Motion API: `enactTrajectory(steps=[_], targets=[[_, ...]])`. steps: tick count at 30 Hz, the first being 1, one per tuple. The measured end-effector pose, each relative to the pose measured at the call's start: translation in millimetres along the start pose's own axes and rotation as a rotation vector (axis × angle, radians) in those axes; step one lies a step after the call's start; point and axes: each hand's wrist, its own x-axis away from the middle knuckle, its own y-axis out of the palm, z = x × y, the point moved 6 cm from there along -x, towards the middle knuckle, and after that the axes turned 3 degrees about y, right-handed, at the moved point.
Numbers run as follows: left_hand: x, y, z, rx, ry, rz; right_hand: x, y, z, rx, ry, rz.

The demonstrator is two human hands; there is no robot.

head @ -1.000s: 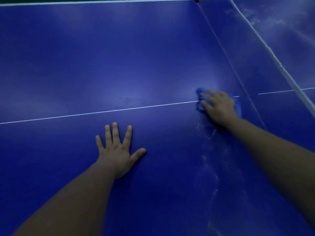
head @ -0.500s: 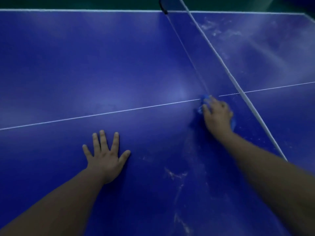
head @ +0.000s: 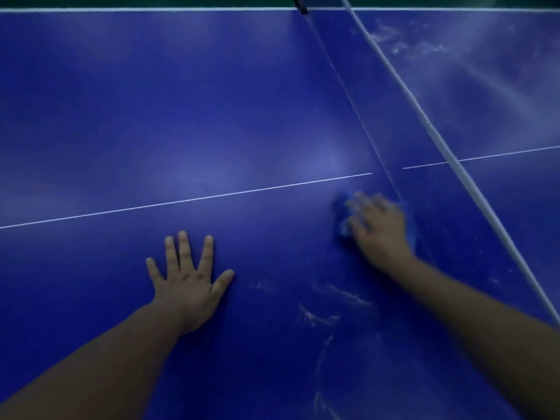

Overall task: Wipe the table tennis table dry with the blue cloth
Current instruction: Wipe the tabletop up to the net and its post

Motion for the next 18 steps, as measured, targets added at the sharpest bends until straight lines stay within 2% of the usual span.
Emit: enactTrajectory(steps=[2,3,4,8,11,14,16,18], targets=[[0,1,-2,-0.004,-0.002,0.002,-43,-3,43,0.062,0.320,-0.042],[-1,2,-2,-0.004,0.001,0.006,-59,-1,52,0.063,0.388,-0.071],[-2,3,-4,-0.006,0.004,0.009,-73,3,45,0.072,0.370,-0.086],[-5,3,-6,0.004,0.014,0.027,-76,26,-48,0.098,-0.025,-0.136],[-5,4,-8,0.025,0.017,0.037,17,34,-126,-0.043,-0.398,-0.162],[-4,4,-7,0.025,0.017,0.048,124,27,-158,-0.148,-0.666,-0.367],[-4,3,-5,0.020,0.022,0.051,120,26,-140,-0.188,-0.675,-0.316],[-5,2,-5,0.013,0.022,0.066,58,28,-113,-0.139,-0.469,-0.160]])
